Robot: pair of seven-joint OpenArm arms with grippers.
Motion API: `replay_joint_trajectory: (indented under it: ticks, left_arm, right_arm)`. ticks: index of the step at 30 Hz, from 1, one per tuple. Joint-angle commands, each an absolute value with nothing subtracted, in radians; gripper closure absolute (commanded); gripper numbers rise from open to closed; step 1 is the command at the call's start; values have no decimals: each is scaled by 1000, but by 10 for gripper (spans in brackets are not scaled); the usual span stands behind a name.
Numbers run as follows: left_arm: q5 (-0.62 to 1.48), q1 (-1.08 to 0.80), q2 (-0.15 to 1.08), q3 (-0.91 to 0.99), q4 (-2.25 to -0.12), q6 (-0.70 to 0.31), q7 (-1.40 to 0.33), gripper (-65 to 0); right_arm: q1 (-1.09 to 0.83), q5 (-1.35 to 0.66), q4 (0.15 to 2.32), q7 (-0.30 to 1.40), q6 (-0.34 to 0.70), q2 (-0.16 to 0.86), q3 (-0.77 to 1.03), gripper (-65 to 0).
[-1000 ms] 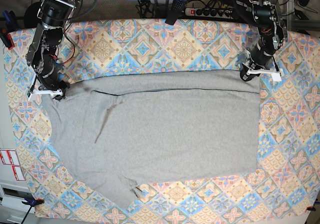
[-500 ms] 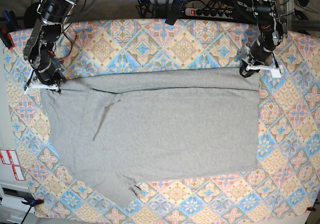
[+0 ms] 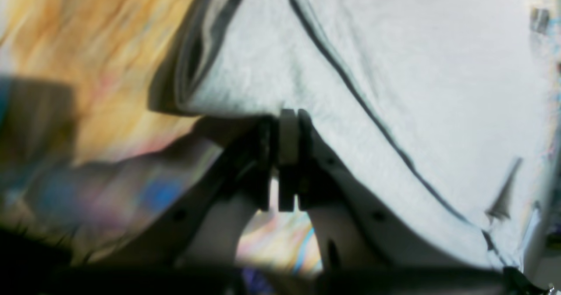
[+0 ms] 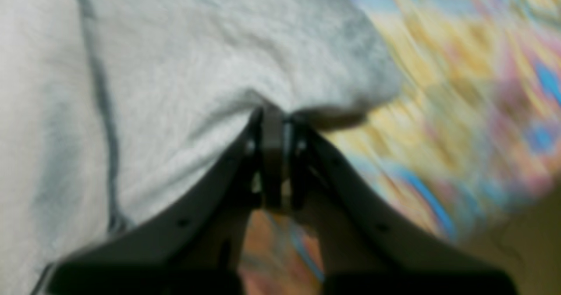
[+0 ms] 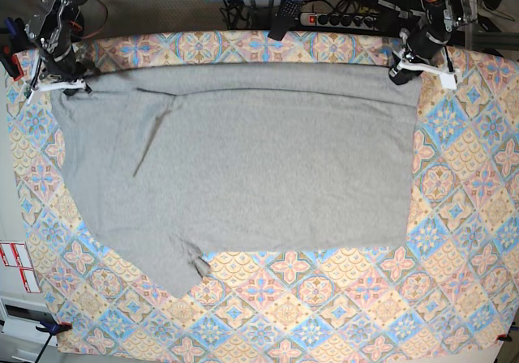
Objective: Fold the T-shirt properly
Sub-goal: 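Drag the shirt toward the collar side with both grippers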
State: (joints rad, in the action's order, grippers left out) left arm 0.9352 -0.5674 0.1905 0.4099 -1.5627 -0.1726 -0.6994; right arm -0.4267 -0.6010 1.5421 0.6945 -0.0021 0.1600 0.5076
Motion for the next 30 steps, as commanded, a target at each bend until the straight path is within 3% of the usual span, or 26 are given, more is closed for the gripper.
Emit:
replay_joint_trajectory:
  ticks: [1,12,17,24,30]
  left_arm:
    - [943,-585,203,418,-1587,-179,-680,0]
    - [938,-645,200,414,-1593,-179,-722,0]
    - [941,-619,199,418,-1593,-174,-814,0]
    - [943,-619,199,424,-1593,-170,-816,-181]
    - [943,-621,166,562,-1595,-174,-820,-186]
  right_arm:
    - [-435,-601,1573,659,5,177,515,0]
    - [-516,-601,1601,659,5,177,515,-4]
    - [-532,-601,1601,659,5,177,524,-79]
    - [-536,-599,1601,659,5,156,587,-153]
    - [-533,-599,1601,659,5,142,607,-189]
